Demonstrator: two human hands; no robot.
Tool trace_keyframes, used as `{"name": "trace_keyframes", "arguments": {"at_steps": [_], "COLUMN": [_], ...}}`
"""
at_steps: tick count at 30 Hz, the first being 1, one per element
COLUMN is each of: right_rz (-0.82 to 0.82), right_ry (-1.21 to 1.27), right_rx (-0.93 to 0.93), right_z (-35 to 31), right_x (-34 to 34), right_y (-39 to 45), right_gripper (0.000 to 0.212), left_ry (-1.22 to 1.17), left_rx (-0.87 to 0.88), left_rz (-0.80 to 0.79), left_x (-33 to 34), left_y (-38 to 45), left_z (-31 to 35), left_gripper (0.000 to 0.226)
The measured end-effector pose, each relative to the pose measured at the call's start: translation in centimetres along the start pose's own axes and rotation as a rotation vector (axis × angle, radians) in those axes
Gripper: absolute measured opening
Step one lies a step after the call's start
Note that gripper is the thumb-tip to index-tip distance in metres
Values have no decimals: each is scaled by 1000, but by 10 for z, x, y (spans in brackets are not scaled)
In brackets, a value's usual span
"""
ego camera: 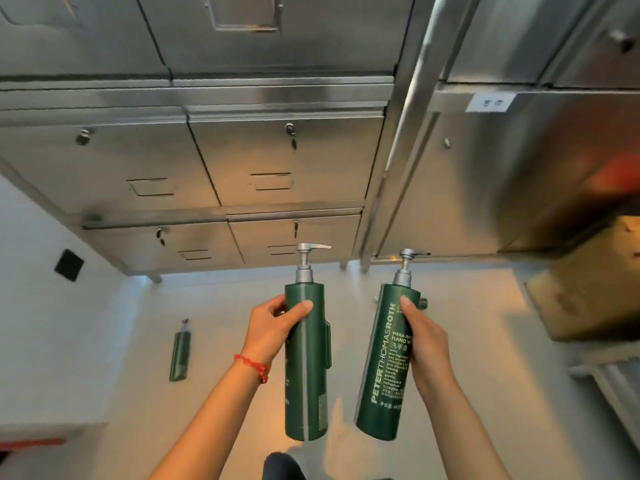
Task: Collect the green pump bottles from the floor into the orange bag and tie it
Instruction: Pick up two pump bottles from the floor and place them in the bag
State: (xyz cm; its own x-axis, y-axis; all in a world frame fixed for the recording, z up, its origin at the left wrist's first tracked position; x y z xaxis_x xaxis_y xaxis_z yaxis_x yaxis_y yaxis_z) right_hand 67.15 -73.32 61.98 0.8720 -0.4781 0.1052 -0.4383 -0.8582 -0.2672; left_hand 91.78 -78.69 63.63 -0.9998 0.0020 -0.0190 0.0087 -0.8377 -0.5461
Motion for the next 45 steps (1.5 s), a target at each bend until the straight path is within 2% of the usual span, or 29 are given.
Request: {"name": "trace_keyframes", "arguments": {"at_steps": [3,9,14,27,40,45], "right_rz": [134,387,531,673,830,885], "right_ry": [30,80,105,137,154,153], "right_rx": [-6,-28,-59,-109,-132,-161], "right_z": [-8,-19,-39,-117,-194,-224], "right_x": [-44,-146,-240,-452,-600,-653], "right_y": [6,16,35,131,344,402], "right_gripper": [35,28,24,30,35,39], "left_ry": [58,193,254,352,415,464], "left_rx": [-1,4,21,23,66,93], "left_rz": [-105,-327,-466,-611,-754,-818], "left_x": [51,177,299,571,850,947], "left_y": [17,29,29,42,152,179], "left_z": [8,18,25,60,154,185], "left_gripper": [10,10,13,6,6,9]}}
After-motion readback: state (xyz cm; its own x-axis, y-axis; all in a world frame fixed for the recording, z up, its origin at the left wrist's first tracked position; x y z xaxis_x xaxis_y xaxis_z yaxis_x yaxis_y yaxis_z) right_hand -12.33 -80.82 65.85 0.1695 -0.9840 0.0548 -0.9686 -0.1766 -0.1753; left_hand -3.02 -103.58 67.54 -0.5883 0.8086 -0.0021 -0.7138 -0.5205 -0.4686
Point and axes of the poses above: each hand's wrist, its own y-axis towards the middle knuckle, its own x-axis out of the palm, z = x × y, the point moved 8 cm from there along y, towards the middle knuckle, and after that the axes turned 13 degrees about -x, right-handed, at the moved point
